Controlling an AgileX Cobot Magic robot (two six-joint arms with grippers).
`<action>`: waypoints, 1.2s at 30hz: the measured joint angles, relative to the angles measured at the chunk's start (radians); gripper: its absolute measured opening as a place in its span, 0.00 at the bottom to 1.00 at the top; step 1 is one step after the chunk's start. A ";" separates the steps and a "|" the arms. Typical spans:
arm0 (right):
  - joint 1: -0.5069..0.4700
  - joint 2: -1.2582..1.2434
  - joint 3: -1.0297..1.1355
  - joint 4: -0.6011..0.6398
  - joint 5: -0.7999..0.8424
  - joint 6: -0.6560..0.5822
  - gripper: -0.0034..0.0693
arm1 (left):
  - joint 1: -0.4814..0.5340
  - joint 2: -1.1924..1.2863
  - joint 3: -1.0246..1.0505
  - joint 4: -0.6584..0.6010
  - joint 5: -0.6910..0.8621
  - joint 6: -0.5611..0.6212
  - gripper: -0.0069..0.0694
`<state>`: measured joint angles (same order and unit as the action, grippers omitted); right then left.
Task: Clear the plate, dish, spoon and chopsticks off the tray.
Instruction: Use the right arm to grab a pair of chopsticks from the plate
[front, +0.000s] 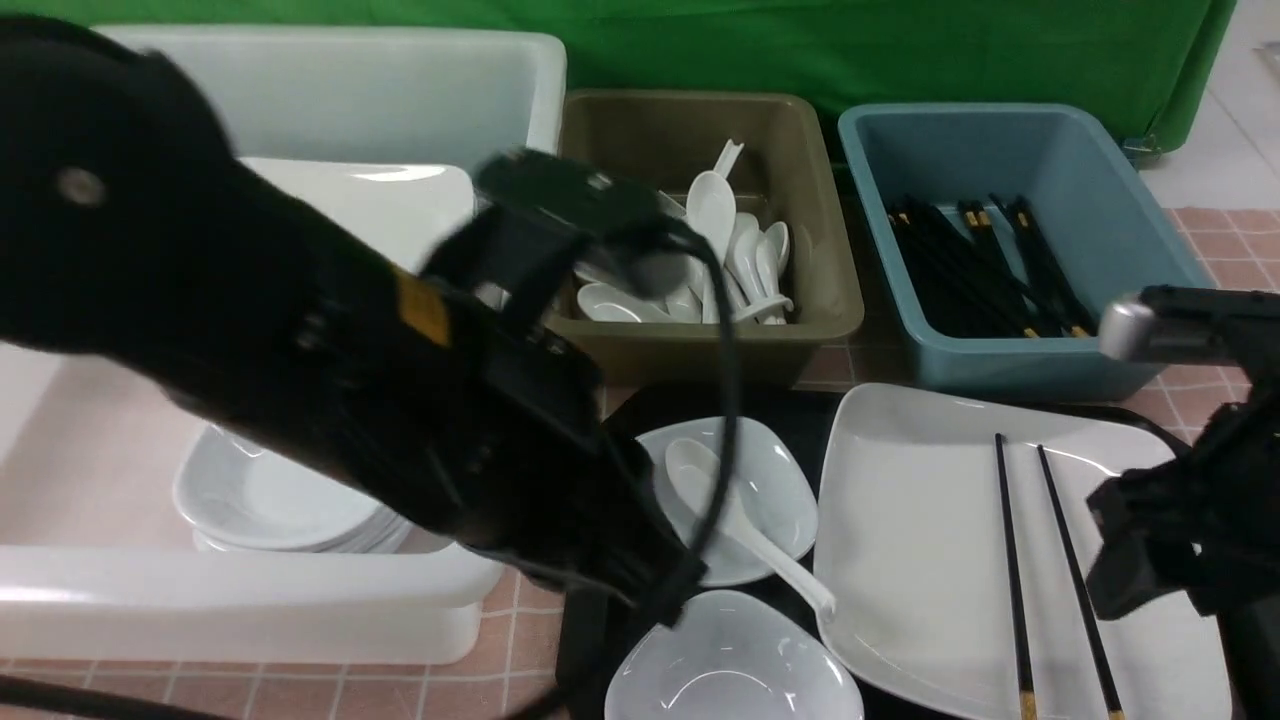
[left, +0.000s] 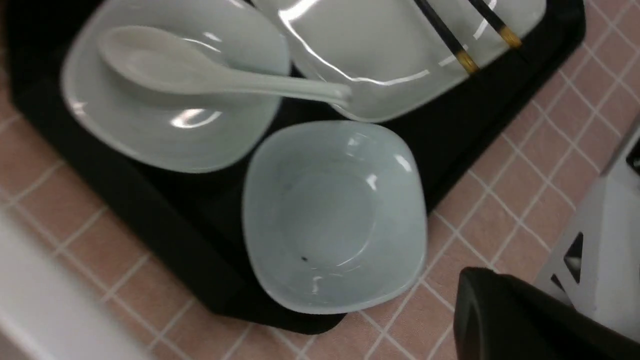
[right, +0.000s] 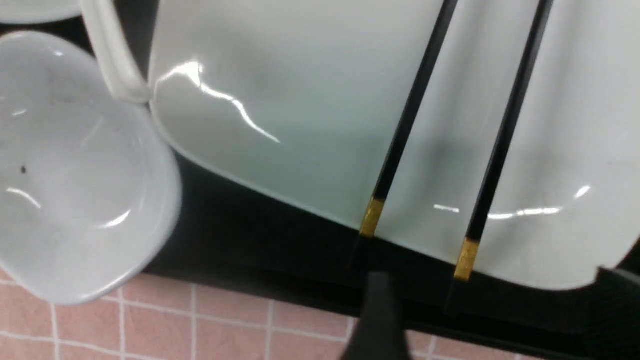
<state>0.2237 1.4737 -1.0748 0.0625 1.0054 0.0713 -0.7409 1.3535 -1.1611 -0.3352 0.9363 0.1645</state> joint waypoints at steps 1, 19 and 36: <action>0.000 0.029 -0.008 0.000 -0.005 0.004 0.91 | -0.022 0.020 -0.004 0.003 -0.010 -0.002 0.08; 0.000 0.379 -0.026 -0.035 -0.168 0.093 0.87 | -0.094 0.154 -0.060 0.026 -0.182 0.009 0.08; 0.002 0.352 -0.052 -0.030 0.002 -0.030 0.28 | -0.090 0.154 -0.065 0.051 -0.206 -0.006 0.09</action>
<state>0.2253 1.8261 -1.1268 0.0326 1.0074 0.0415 -0.8312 1.5071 -1.2257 -0.2843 0.7303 0.1588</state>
